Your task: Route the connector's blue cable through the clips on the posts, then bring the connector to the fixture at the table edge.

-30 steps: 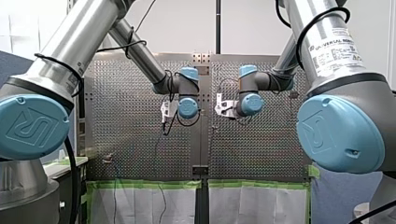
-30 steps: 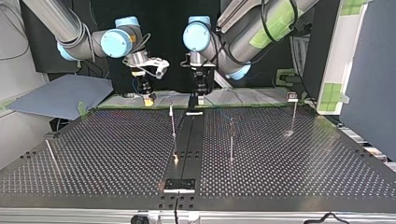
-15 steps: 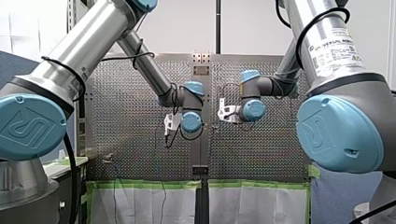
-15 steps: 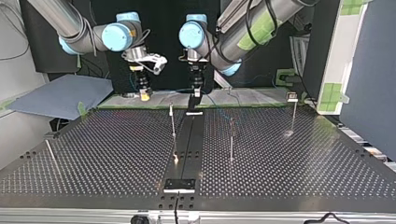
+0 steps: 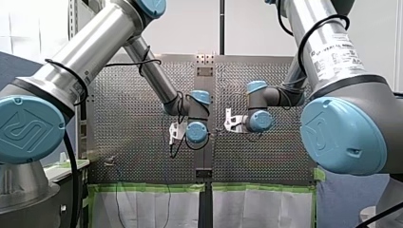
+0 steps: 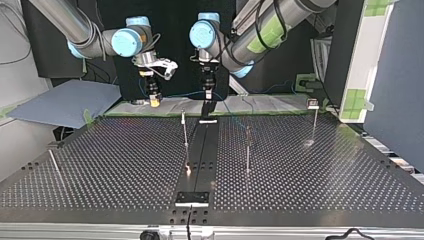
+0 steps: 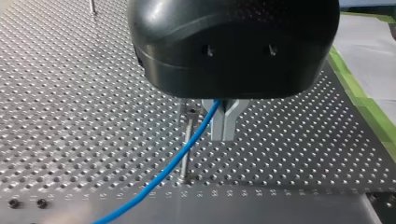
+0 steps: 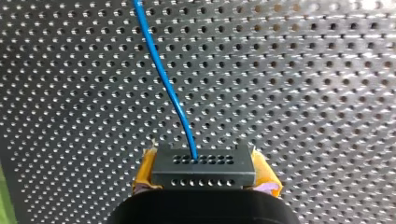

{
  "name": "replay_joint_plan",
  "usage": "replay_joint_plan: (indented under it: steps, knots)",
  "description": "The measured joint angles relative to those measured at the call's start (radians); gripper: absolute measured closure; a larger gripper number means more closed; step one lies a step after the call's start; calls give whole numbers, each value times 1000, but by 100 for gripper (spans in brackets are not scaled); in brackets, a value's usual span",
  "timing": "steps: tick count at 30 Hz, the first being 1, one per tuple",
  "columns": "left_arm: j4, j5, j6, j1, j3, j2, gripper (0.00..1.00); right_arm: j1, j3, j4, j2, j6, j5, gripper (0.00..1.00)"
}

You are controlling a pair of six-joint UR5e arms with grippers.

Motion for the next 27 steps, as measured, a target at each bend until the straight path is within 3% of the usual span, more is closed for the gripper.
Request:
replay_joint_plan:
  steps: [9,19,27]
  knots:
    - [10,3,5,2,0,-9,100,-30,0,-30,60,-9,-33,100]
    - [11,12,13,1,1,-10,100,-73,0,-72,68,-34,-116,100]
    - [9,18,13,2,16,-10,100,-103,0,-98,69,-35,-186,100]
